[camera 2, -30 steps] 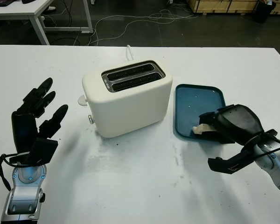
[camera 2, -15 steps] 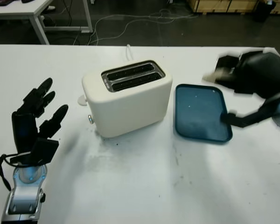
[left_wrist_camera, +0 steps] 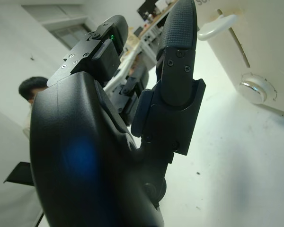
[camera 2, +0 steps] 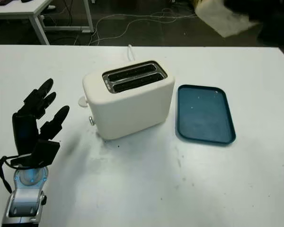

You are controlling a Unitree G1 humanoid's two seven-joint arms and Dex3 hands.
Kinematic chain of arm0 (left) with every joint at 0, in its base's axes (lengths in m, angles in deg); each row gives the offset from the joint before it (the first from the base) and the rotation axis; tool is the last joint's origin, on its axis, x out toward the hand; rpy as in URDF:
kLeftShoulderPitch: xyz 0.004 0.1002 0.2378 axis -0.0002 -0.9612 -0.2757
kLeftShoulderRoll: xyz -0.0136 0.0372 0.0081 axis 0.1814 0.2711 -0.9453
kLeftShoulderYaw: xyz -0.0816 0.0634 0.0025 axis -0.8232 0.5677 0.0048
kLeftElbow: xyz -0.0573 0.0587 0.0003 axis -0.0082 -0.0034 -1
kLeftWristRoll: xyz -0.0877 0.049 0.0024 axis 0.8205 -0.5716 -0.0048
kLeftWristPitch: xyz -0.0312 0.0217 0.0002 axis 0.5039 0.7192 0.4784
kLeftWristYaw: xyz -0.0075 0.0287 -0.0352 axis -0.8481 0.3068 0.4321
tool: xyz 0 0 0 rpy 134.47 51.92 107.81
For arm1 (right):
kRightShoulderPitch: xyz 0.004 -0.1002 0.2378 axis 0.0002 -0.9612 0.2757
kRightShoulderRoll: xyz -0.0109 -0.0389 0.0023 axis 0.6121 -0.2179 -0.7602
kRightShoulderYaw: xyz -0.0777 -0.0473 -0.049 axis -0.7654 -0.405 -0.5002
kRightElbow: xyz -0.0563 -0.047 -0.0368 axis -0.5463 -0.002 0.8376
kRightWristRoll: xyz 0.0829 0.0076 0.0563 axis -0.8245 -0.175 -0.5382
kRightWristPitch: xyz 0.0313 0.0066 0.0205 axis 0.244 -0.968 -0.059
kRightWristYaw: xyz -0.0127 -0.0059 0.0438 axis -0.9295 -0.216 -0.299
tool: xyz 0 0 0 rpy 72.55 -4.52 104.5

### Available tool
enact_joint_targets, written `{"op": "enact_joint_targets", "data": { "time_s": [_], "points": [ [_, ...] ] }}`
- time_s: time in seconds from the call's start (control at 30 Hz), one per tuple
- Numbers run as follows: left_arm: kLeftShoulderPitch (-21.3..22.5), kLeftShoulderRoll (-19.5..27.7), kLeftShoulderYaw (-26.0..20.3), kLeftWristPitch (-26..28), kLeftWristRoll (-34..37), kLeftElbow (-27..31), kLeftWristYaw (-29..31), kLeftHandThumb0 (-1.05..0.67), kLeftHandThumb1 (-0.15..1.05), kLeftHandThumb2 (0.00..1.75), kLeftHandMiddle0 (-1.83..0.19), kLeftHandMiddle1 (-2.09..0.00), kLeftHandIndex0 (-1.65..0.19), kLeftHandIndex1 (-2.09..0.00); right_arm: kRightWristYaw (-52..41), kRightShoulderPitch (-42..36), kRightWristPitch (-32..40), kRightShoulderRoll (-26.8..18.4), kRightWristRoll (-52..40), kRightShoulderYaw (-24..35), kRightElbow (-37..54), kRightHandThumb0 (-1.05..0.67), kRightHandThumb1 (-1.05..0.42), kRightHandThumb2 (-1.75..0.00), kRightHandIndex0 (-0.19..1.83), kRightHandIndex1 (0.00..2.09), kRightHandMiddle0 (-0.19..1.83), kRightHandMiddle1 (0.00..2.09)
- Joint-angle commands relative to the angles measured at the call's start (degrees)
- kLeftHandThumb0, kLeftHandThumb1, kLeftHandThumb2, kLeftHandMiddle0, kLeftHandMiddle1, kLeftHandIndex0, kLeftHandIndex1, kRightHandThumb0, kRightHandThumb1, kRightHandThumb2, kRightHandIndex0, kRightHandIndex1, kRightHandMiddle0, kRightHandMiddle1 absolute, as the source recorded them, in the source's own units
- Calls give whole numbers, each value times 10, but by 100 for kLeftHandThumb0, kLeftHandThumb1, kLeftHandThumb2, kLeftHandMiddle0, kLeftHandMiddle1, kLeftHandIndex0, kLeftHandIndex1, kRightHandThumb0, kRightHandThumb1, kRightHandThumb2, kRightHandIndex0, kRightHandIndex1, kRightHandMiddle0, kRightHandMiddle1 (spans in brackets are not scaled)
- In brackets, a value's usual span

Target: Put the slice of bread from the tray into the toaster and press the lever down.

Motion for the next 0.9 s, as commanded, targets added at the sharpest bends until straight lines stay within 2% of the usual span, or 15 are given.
{"op": "enact_joint_targets", "data": {
  "time_s": [0.0, 0.07, 0.2, 0.37, 0.47, 0.57, 0.67, 0.87],
  "points": [
    [0, -1, 0, -5, 0, -4, -1, -71, 92, 20, -72, -1, -58, 0, -30, 39, 12, 27, -15, -10, -19, -54, -92, -19, 103, 164, 100, 136],
    [-2, -1, 0, 0, 0, 0, 2, -73, 92, 21, -72, 0, -57, 0, -57, 63, 22, 53, -22, -19, -34, -51, -92, -19, 110, 158, 106, 134],
    [-4, -3, 0, 5, -3, 5, 0, -73, 92, 21, -72, 0, -58, 0, -85, 84, 65, 104, -20, -39, -33, -46, -92, -20, 114, 165, 105, 150],
    [-4, -3, 0, 9, -9, 6, -4, -74, 92, 22, -72, -1, -58, -1, -93, 86, 84, 151, 1, -68, -56, -43, -92, -39, 109, 174, 91, 171],
    [-6, -6, 1, 10, 9, 11, 7, -72, 92, 21, -69, 0, -56, 0, -82, 84, 64, 173, 16, -80, -95, -46, -92, -43, 108, 174, 89, 174],
    [-7, -3, 1, 3, -7, 7, -4, -71, 92, 20, -71, -2, -58, -1, -72, 86, 28, 188, 38, -96, -138, -54, -92, -49, 107, 175, 87, 174],
    [-7, -3, 1, 7, -12, 6, -5, -72, 92, 21, -72, -2, -58, -1, -76, 90, 28, 203, 46, -104, -169, -59, -92, -51, 109, 175, 89, 175],
    [-7, -5, 3, -2, -6, 0, -5, -72, 92, 21, -72, -2, -58, -1, -87, 88, 2, 222, 51, -110, -197, -60, -92, -51, 113, 175, 92, 175]
  ]
}}
